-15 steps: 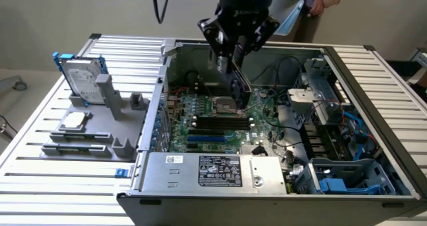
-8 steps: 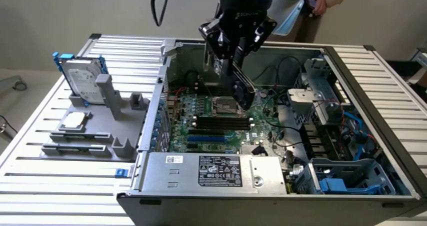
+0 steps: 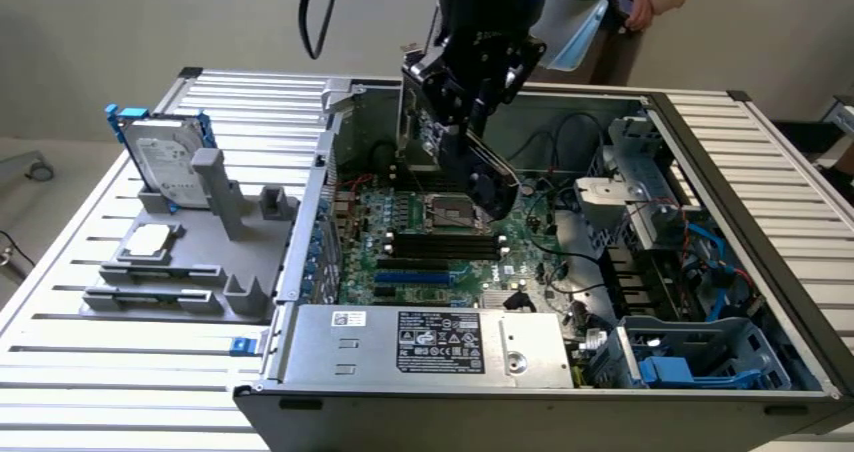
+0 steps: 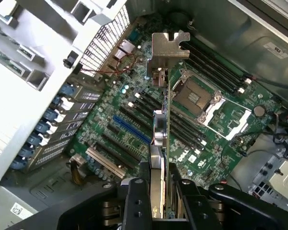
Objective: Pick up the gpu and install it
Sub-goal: 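Insert the gpu into the slot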
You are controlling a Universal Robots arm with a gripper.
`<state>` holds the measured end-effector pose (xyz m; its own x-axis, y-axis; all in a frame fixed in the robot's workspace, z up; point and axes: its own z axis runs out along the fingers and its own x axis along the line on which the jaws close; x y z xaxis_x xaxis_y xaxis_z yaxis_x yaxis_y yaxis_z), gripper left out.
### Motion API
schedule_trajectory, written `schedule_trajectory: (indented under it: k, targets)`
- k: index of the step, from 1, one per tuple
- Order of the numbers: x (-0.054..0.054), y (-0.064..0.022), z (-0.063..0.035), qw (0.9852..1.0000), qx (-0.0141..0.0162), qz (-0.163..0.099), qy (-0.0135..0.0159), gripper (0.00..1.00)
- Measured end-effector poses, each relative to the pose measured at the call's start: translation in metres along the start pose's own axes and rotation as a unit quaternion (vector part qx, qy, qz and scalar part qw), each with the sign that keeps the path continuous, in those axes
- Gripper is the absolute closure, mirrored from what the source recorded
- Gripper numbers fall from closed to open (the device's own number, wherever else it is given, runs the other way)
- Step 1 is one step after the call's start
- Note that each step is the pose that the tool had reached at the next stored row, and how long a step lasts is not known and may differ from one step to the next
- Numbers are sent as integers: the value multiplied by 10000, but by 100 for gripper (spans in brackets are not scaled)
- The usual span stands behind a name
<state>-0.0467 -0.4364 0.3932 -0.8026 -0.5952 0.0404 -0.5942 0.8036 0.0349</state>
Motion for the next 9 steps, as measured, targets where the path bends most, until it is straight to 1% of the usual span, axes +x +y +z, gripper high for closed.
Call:
schedule_trajectory:
  k: [2, 5, 7, 9]
  targets:
    - [0, 0, 9, 9998, 8, -185, 7, 74]
    - [-1, -1, 23, 9990, 20, -454, 13, 74]
    - [-1, -1, 31, 9980, 35, -636, 10, 74]
    - [-2, -2, 41, 9967, 49, -815, 8, 74]
